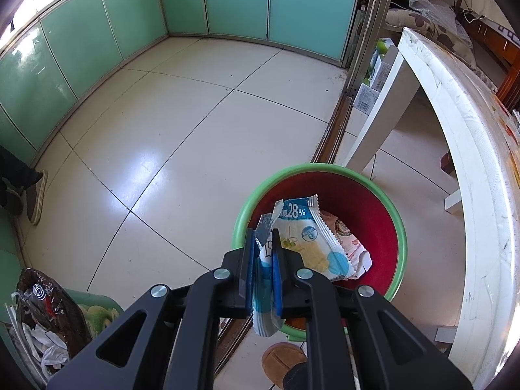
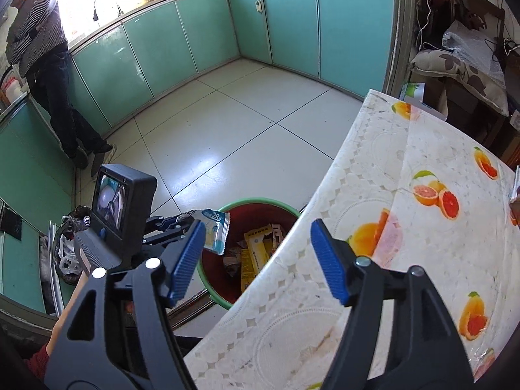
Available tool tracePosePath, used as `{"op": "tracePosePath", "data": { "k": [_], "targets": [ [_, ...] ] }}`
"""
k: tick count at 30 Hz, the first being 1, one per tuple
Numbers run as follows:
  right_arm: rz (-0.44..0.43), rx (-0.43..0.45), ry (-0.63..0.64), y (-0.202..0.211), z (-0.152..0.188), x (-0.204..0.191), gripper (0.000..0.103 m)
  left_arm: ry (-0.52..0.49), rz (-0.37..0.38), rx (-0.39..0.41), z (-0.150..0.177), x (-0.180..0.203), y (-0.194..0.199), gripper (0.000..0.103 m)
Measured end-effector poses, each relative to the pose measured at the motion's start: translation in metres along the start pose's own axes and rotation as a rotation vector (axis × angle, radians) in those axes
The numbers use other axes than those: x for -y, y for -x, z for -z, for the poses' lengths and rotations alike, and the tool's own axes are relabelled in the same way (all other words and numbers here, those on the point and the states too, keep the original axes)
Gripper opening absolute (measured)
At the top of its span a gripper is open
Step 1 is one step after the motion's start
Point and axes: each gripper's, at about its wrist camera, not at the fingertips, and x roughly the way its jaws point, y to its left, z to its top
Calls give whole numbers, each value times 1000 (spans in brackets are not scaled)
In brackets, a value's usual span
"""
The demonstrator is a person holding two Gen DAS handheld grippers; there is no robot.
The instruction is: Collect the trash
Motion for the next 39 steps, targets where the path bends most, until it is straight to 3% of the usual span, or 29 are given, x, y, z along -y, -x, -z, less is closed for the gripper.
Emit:
{"op": "tracePosePath", "data": {
  "k": [5,10,13,21,26,29,35,39],
  "targets": [
    [-14,7,-49,13,21,17,75,-19,-27,3,-2,6,6,42],
    [-32,48,-86,35,33,30,77,-33,-64,30,-3,14,26,46],
    [-21,95,-77,53,39,37,80,-19,-64,71,-3,19,49,56],
    [45,206,-92,100,68,72,89,-15,30,213,13,74,123,68],
    [74,299,-119,131,90,100,99,-7,109,329,23,118,166,86],
    [107,365,-133,153,100,116,99,4,138,423,25,138,195,96],
    [261,632,-177,208,120,140,99,4,73,617,16,172,241,96],
    [368,714,-223,230,123,153,99,32,55,685,12,186,258,96]
  ]
}}
